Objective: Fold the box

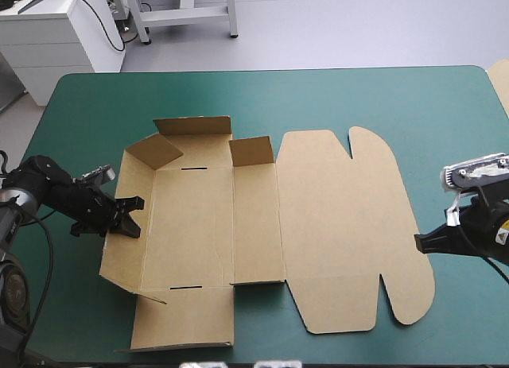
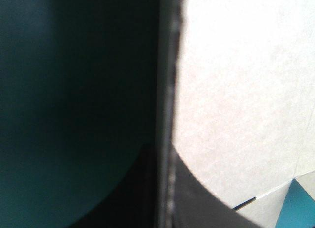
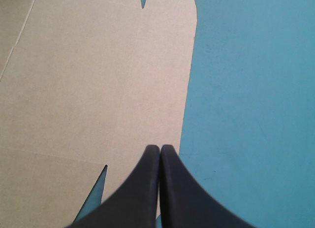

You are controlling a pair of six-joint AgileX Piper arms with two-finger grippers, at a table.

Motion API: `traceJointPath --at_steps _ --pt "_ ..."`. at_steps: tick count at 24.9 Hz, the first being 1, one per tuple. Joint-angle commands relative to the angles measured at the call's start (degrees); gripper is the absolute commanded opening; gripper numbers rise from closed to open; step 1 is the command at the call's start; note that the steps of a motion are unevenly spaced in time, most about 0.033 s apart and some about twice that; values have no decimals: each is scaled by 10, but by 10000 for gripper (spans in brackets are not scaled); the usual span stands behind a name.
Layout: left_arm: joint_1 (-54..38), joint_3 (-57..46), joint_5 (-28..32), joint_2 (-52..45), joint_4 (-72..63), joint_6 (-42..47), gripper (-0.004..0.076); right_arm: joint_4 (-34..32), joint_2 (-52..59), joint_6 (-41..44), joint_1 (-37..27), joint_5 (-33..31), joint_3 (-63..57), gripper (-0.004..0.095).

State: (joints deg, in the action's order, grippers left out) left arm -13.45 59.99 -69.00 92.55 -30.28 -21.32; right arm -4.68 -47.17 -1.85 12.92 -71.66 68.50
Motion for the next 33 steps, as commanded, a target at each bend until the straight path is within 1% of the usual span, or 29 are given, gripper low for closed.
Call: traceJointPath --at_steps 1,2,4,5,7,9,12,15,17,23,25,27,30,33 --pt "16 44 -53 -37 2 -12 -8 -6 3 -2 -3 3 14 -21" --pt "25 58 -53 -37 15 -12 -8 -6 3 -2 -3 3 14 -21" --pt "90 122 -53 -38 77 6 -8 -6 3 -2 -3 3 14 -21" --pt "121 146 -53 -38 86 21 -8 -6 3 -2 -3 3 14 -21" --pt "187 208 -50 -33 100 21 -8 -6 3 -2 -3 3 14 -21" --pt "256 284 -49 -18 175 21 -8 -6 3 -2 -3 3 14 -21" --pt "349 386 -49 28 352 40 -8 -6 3 -2 -3 3 14 -21" --pt "392 438 -43 61 421 35 -8 -6 3 -2 -3 3 14 -21" --pt "413 467 -25 82 456 28 -8 -6 3 -2 -3 3 14 -21" --pt "461 493 48 119 541 -42 -8 -6 3 -2 -3 3 14 -21" --pt "475 493 60 125 545 -44 -8 -6 3 -2 -3 3 14 -21" --pt "488 493 69 126 547 -70 -8 -6 3 -2 -3 3 14 -21" --pt "511 493 91 126 554 -83 -8 -6 3 -5 -3 3 14 -21" --pt "537 491 98 126 597 -83 -8 -6 3 -5 -3 3 14 -21"
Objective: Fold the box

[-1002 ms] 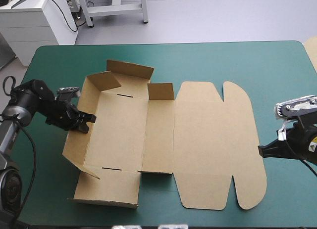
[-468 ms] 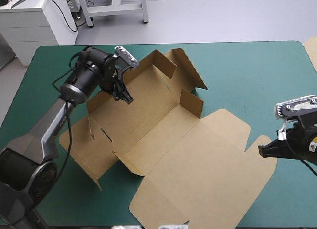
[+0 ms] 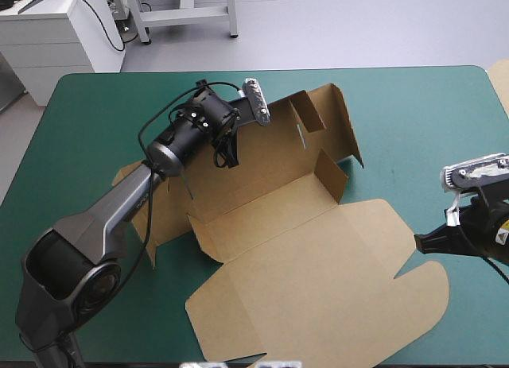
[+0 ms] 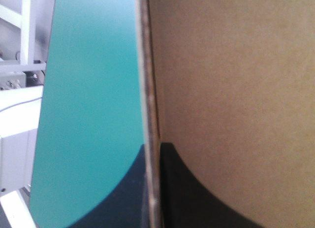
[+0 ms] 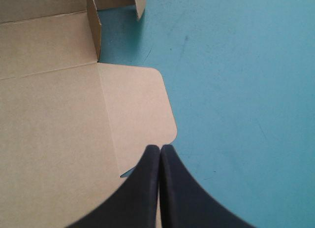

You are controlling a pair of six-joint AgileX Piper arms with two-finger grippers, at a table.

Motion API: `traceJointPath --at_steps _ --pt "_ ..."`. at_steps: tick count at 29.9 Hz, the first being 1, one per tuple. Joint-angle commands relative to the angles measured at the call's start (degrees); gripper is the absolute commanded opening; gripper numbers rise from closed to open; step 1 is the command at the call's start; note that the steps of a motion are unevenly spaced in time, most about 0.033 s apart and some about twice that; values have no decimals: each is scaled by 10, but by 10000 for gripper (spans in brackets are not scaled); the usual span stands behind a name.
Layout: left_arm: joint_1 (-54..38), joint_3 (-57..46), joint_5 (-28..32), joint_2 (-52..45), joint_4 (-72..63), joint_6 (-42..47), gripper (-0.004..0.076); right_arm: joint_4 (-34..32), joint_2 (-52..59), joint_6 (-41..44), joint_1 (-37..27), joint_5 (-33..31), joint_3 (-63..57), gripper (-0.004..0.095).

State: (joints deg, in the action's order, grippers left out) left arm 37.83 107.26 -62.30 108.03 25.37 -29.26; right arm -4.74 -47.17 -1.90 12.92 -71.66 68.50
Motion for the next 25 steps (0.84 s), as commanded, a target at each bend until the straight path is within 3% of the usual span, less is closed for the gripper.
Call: traceJointPath --at_steps 1,13,21,25 --pt "34 14 38 -29 66 8 -8 -6 3 -5 -3 3 14 -21" --pt "143 -110 129 -56 336 164 -8 -6 3 -4 -3 3 14 -21" --pt "168 -289 164 -111 642 407 -8 -6 0 0 -3 3 14 -21" --pt "177 -351 169 -136 742 475 -8 -8 -9 0 -3 12 14 -21"
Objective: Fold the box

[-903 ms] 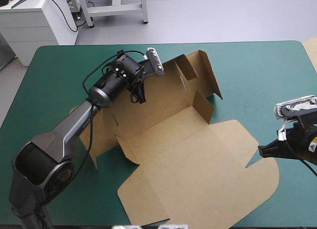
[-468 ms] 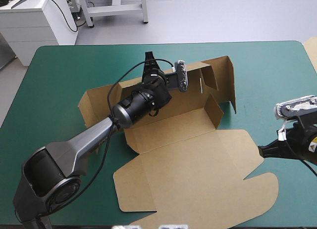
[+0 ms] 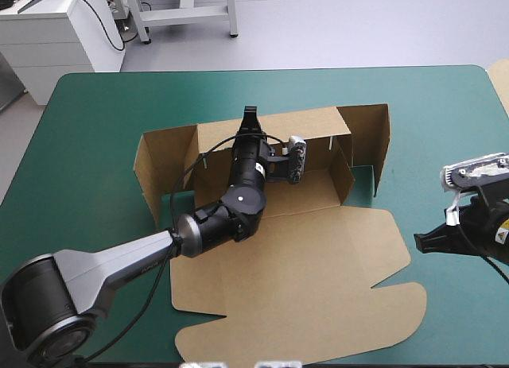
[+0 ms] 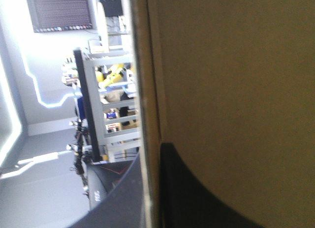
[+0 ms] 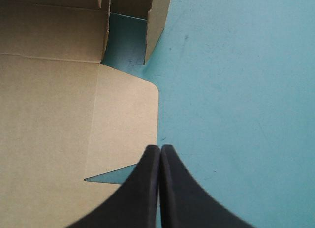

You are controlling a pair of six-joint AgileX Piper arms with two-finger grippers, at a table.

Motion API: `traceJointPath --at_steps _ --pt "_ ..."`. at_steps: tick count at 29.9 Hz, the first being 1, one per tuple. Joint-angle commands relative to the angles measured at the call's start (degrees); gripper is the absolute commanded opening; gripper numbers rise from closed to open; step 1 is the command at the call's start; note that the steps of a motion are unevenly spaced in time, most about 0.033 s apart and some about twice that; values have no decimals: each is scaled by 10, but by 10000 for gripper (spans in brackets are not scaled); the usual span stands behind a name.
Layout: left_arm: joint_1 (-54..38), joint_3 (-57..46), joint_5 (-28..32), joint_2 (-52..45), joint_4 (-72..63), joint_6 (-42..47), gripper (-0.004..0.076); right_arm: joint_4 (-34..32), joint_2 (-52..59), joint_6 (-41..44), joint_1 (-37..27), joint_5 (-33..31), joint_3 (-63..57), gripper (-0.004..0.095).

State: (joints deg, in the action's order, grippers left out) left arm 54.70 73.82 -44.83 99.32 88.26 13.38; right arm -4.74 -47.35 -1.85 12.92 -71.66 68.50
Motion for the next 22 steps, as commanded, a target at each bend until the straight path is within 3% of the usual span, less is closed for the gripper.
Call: traceJointPath --at_steps 1,7,12,16,22 --pt "8 -35 -4 -55 137 58 -8 -10 -14 -1 -3 19 14 -21" --pt "8 -76 -5 -60 140 59 -8 -51 -68 13 -3 103 16 -21" --pt "8 -83 12 -59 141 59 -8 -53 -148 14 -3 129 59 -21" --pt "8 -83 2 -59 141 59 -8 -10 -244 -34 -3 149 147 -21" --pt "8 -83 -24 -59 141 59 -8 89 -397 -94 -66 104 333 -21"
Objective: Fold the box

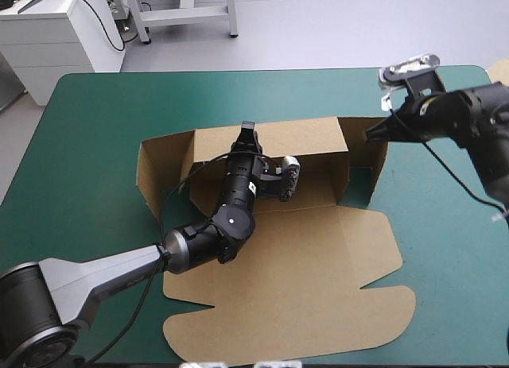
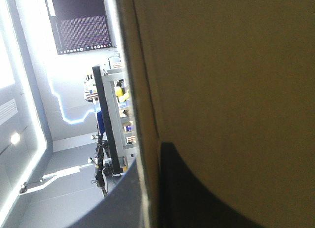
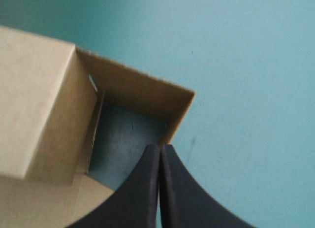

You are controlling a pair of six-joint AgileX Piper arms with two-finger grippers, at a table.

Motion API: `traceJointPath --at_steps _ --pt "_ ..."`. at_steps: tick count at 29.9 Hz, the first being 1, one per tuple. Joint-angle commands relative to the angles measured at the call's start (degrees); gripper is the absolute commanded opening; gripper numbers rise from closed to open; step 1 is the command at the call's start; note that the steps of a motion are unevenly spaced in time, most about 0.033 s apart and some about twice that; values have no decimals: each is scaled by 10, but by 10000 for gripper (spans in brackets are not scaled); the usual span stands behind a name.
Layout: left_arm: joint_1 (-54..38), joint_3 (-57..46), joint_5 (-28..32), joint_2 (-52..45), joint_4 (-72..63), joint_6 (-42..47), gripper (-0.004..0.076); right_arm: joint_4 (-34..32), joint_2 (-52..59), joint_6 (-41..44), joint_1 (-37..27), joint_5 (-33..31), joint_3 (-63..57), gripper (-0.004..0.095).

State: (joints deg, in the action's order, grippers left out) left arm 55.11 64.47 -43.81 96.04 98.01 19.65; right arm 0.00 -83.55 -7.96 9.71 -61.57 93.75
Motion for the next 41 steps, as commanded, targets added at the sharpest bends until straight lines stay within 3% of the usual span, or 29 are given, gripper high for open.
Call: traceJointPath --at_steps 1,11,17,27,35,39,41 --pt "4 10 -37 -26 44 -4 -8 71 -58 -44 -49 -5 107 -21" --pt "4 10 -39 -26 44 -4 -8 294 -208 -112 -148 -32 186 -21" --pt "4 10 -39 -26 44 -4 -8 313 -252 -119 -160 -99 186 -21" --pt "4 10 -40 -26 44 -4 -8 332 -171 -152 -160 -98 56 -21" --pt "4 10 -38 -25 44 -4 -8 417 -99 -237 -158 -57 -66 -21" --pt "4 10 -38 -25 44 -4 -8 462 -55 -340 -158 34 -171 -21" --pt "4 10 -38 -25 44 -4 -8 511 -29 -435 -158 101 -235 -21"
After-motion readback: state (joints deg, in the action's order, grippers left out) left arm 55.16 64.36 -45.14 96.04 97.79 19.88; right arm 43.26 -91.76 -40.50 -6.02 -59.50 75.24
